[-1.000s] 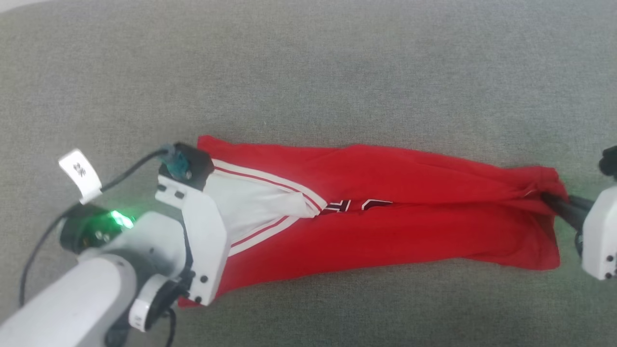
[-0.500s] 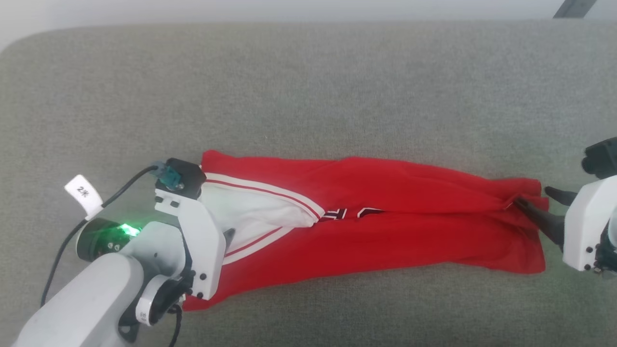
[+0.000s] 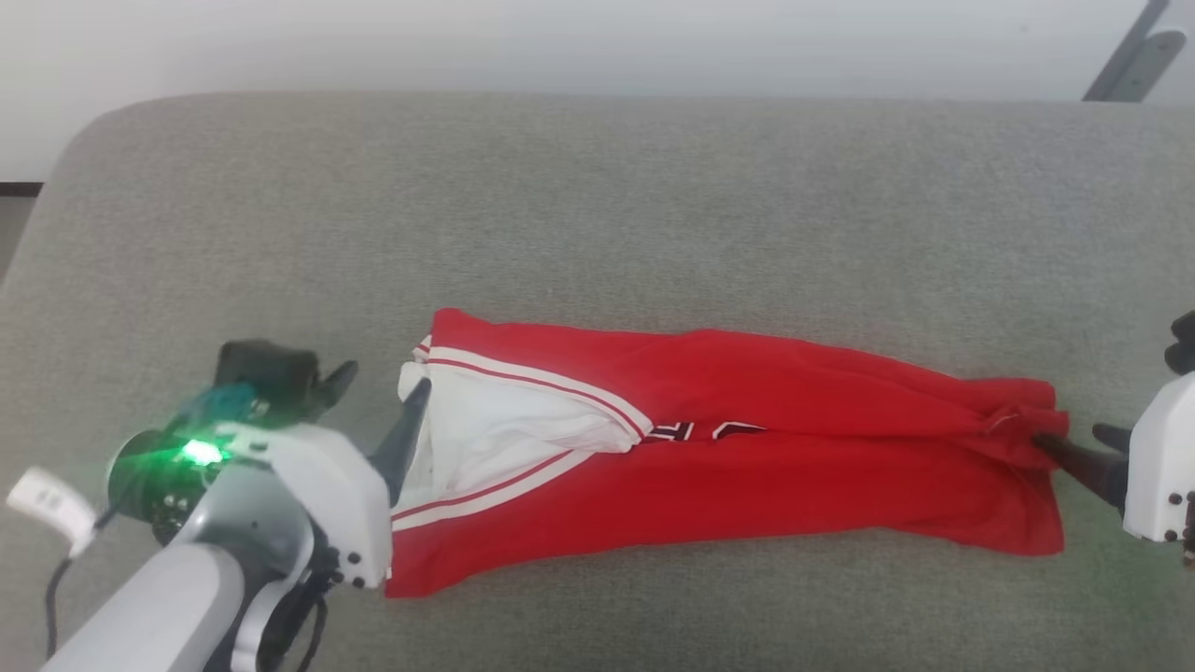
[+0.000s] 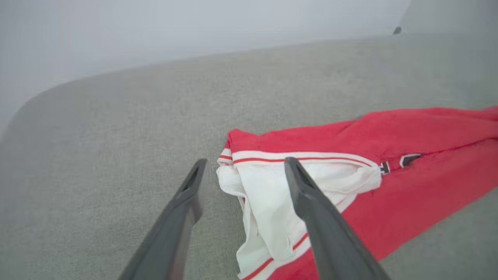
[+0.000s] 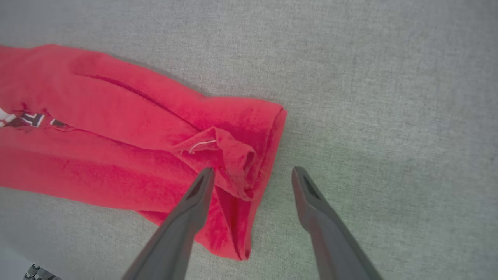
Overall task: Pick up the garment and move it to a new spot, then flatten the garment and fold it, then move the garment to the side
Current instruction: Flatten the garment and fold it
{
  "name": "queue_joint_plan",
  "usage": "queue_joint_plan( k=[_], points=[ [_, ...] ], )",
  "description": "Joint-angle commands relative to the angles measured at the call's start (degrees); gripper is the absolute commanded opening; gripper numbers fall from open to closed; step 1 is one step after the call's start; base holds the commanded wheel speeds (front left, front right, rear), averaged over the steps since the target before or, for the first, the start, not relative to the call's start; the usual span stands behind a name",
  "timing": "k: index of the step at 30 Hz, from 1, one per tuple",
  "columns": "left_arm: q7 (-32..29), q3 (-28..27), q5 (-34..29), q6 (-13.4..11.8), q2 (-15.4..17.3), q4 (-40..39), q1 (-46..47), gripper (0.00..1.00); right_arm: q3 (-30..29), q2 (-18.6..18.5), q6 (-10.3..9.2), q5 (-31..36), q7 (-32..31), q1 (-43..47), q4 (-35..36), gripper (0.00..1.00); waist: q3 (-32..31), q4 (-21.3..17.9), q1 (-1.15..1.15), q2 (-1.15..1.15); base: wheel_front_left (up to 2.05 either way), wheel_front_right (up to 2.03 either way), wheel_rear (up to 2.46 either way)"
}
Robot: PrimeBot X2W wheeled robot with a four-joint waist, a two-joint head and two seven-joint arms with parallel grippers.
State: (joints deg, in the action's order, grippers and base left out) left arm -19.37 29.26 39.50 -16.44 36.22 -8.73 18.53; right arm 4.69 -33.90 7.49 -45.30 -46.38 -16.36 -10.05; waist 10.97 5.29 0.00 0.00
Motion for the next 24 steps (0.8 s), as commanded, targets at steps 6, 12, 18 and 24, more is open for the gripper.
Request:
queue_joint_plan(
  k=[6, 12, 18, 24],
  points=[
    [12.85, -3.31, -1.99, -0.77, -1.67, 2.24, -4.24, 1.0, -0.34, 1.83, 0.0, 0.2, -1.22, 0.83, -1.87, 1.0, 0.0, 1.49, 0.0, 0.0, 0.0, 0.0, 0.0],
    [25.0, -6.59, -2.52, -1.64, -4.29, 5.59, -8.23, 1.0, 1.38, 3.19, 0.0, 0.45, -1.06, -0.71, -5.06, 1.0, 0.48, 2.7, 0.0, 0.0, 0.0, 0.0, 0.0],
    [32.94, -8.53, -1.96, 0.16, -7.25, 9.75, -10.57, 1.0, 5.34, 4.18, 0.0, -0.22, -0.39, -1.92, -9.49, 0.29, 0.97, 3.94, 0.0, 0.0, 0.0, 0.0, 0.0],
    [34.64, -13.35, -3.48, 3.74, -10.87, 13.06, -11.59, 1.0, 8.37, 4.05, 0.0, -2.11, 2.65, -3.28, -12.48, 0.0, 1.1, 4.77, 0.0, 0.0, 0.0, 0.0, 0.0]
  ],
)
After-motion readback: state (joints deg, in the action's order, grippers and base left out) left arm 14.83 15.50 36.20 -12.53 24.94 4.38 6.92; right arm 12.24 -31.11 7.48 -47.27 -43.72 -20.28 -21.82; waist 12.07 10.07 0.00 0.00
